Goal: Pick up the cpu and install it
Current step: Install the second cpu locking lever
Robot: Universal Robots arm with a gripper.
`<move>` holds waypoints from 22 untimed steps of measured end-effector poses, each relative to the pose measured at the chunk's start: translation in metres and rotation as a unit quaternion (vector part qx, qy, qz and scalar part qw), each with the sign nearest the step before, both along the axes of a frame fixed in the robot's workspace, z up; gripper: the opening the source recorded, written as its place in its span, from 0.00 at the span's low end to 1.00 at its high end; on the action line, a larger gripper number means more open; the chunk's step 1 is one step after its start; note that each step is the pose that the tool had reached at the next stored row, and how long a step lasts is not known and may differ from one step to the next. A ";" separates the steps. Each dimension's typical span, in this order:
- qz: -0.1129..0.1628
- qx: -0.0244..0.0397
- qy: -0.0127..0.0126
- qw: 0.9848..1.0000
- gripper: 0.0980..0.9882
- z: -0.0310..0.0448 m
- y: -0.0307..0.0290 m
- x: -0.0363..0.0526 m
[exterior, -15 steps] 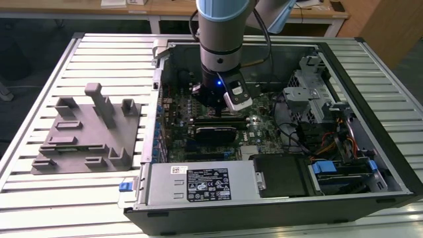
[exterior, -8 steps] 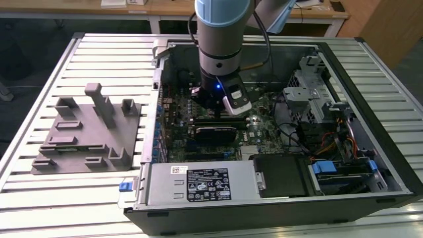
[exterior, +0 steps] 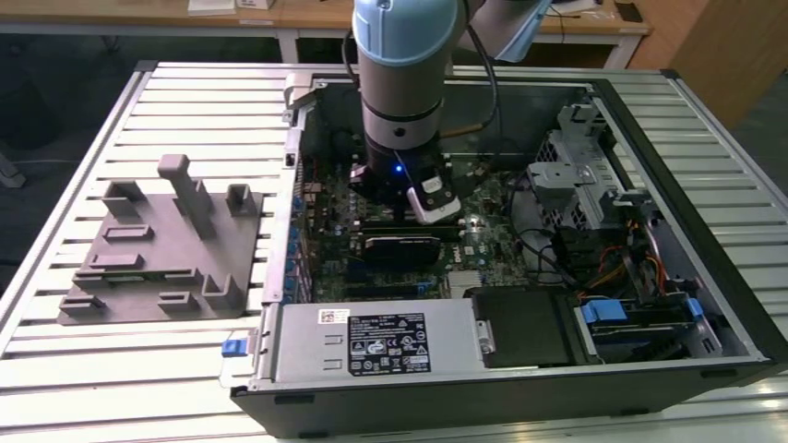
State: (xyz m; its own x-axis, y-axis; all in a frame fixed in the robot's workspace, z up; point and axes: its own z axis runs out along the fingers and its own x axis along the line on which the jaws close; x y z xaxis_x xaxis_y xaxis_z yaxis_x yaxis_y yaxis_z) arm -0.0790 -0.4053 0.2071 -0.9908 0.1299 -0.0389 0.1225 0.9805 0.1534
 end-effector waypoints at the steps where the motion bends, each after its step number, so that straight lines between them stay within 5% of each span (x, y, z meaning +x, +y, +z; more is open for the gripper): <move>1: 0.000 0.001 0.000 1.000 0.01 -0.0007 -0.0004 -0.0003; 5: 0.000 0.009 0.000 1.000 0.01 -0.0019 -0.0028 -0.0012; 10: 0.001 0.032 0.000 0.999 0.01 -0.0035 -0.0082 -0.0040; 16: 0.002 0.050 0.000 0.999 0.01 -0.0065 -0.0128 -0.0089; 22: 0.002 0.055 0.000 0.998 0.01 -0.0087 -0.0128 -0.0098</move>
State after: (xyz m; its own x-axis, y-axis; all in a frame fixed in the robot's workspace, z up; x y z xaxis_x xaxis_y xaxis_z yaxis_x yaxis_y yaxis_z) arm -0.0888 -0.4181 0.1984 -0.9913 0.1294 -0.0246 0.1187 0.9582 0.2603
